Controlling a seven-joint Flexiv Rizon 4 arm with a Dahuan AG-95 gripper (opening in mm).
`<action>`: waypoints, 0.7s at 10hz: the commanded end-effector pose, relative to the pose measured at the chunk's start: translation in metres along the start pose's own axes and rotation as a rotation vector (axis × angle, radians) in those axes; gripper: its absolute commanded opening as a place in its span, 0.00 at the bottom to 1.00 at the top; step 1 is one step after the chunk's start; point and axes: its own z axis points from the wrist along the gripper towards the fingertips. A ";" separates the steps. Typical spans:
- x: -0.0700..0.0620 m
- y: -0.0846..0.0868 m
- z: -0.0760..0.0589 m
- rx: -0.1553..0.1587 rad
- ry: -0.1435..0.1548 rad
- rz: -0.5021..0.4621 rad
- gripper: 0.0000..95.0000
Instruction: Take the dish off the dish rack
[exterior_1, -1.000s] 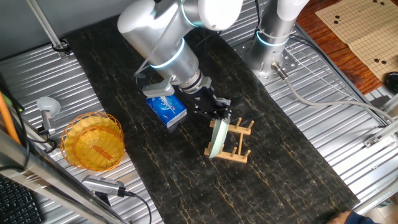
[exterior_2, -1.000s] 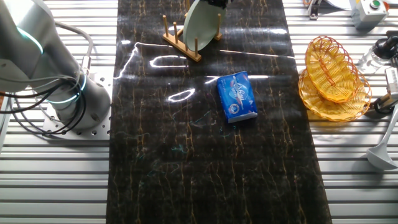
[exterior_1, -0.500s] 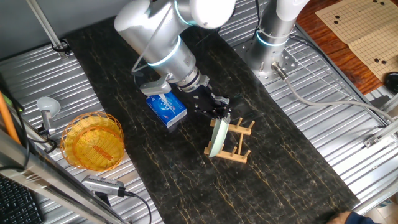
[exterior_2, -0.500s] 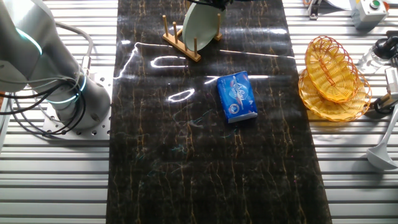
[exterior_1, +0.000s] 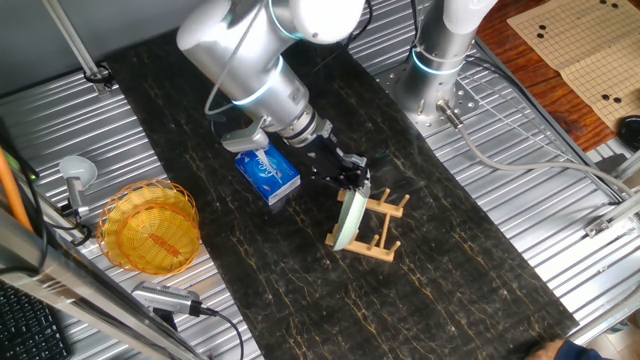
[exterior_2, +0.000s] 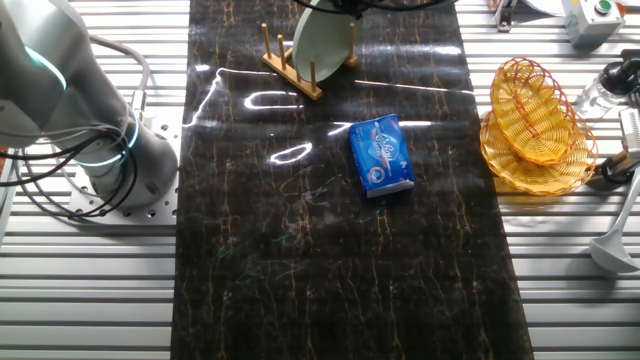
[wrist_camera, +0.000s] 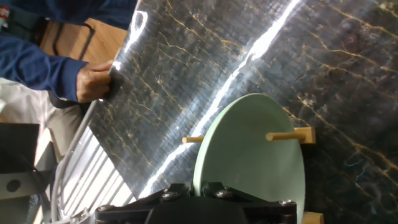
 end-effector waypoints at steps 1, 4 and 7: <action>-0.001 0.001 -0.001 -0.008 -0.002 0.005 0.00; 0.000 0.001 -0.002 -0.033 -0.012 0.008 0.00; 0.001 0.002 -0.002 -0.057 -0.019 0.016 0.00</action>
